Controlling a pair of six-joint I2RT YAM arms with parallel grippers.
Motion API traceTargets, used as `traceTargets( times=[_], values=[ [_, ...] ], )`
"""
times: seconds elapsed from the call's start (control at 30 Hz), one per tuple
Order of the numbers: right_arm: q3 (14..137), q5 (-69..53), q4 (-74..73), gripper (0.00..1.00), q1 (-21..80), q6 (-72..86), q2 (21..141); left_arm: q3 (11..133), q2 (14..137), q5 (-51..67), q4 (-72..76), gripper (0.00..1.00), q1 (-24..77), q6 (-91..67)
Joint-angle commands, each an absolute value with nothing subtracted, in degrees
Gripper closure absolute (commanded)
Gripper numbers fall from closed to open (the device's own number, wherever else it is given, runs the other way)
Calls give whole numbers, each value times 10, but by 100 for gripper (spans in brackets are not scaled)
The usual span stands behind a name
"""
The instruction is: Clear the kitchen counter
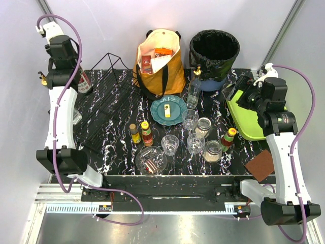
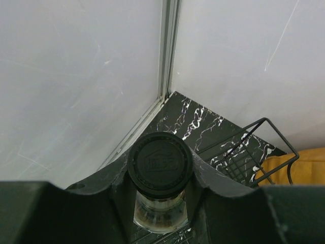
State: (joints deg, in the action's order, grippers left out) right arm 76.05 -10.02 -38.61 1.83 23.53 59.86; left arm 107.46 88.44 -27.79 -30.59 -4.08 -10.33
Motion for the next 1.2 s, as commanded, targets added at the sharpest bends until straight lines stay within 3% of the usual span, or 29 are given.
traceTargets(
  times=[0.0,0.27,0.47,0.57,0.73,0.8,1.17],
  values=[
    [752,-89,-374,0,19,226,592,1077,889,-272,-245,100,-47,-120],
    [748,-86,-373,0,18,227,599,1027,891,-261,-233,100,-57,-130],
    [756,-78,-374,0,19,227,599,976,879,-244,-208,78,-59,-128],
    [759,-78,-373,0,18,226,599,968,875,-236,-206,65,-58,-125],
    [762,-80,-374,0,19,226,599,971,850,-213,-198,11,-58,-120],
    [763,-79,-374,0,18,223,597,973,837,-203,-192,1,-58,-116],
    [772,-74,-385,0,18,219,587,1018,745,-90,-216,1,-47,-127]
  ],
)
